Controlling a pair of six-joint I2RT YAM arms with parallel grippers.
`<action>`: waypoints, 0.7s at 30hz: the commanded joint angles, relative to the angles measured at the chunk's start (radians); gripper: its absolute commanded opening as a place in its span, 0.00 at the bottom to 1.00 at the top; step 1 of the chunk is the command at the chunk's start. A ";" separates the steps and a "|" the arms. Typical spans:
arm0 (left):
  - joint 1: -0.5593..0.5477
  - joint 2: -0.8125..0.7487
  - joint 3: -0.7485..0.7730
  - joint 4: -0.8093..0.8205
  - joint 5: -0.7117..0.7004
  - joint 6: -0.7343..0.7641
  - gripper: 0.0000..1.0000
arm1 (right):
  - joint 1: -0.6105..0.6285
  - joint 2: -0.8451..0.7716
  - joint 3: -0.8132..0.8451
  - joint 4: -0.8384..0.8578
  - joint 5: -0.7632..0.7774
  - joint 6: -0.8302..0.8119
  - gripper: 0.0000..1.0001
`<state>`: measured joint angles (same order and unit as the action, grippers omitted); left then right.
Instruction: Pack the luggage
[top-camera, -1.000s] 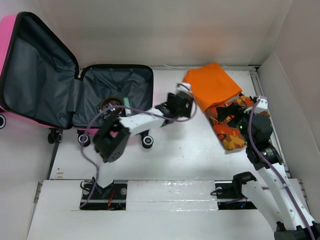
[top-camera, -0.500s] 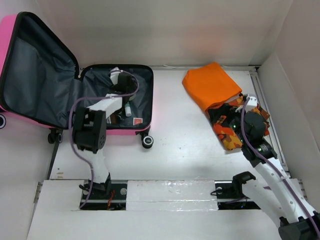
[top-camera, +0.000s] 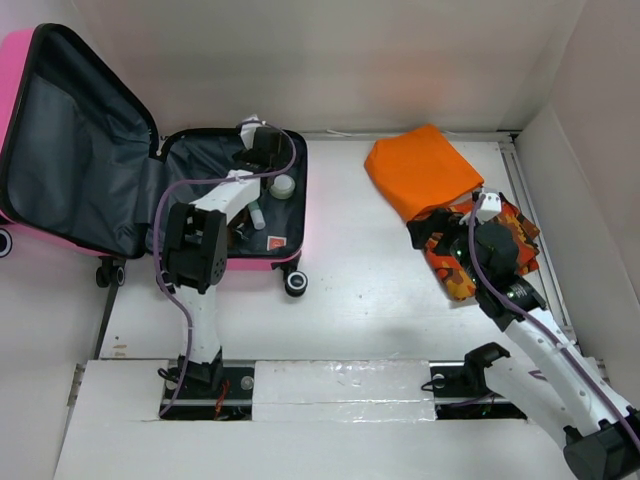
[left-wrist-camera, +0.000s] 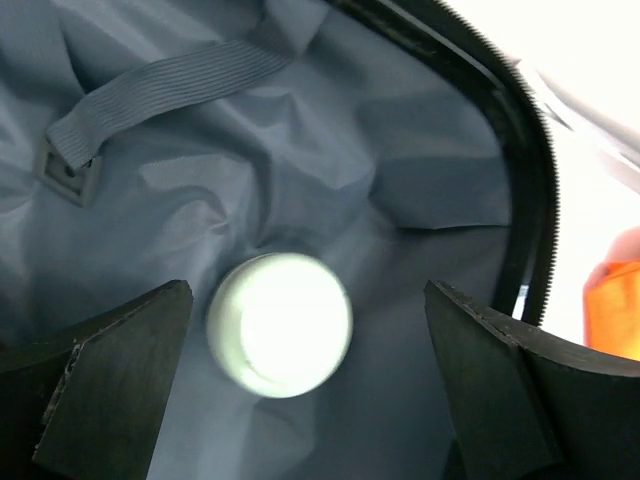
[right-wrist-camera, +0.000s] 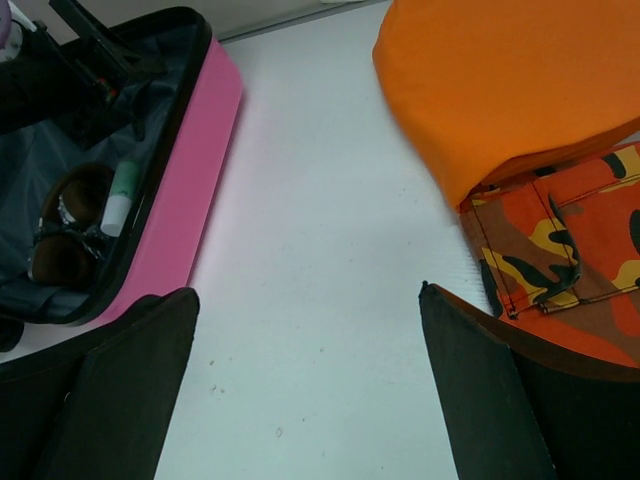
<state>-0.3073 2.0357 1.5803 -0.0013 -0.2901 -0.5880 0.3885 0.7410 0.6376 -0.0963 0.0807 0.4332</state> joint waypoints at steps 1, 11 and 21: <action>0.007 -0.038 0.001 -0.019 -0.026 0.005 0.99 | 0.010 -0.006 -0.004 0.063 0.037 -0.014 0.97; -0.304 -0.301 -0.078 0.095 -0.257 0.128 0.97 | 0.020 -0.015 -0.004 0.072 0.050 -0.014 0.40; -0.490 0.012 0.229 -0.044 -0.060 -0.088 0.96 | 0.020 -0.086 -0.035 0.072 0.151 0.010 0.20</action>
<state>-0.8230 1.8931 1.6814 0.0639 -0.4057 -0.5755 0.4004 0.6762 0.6071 -0.0761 0.1806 0.4351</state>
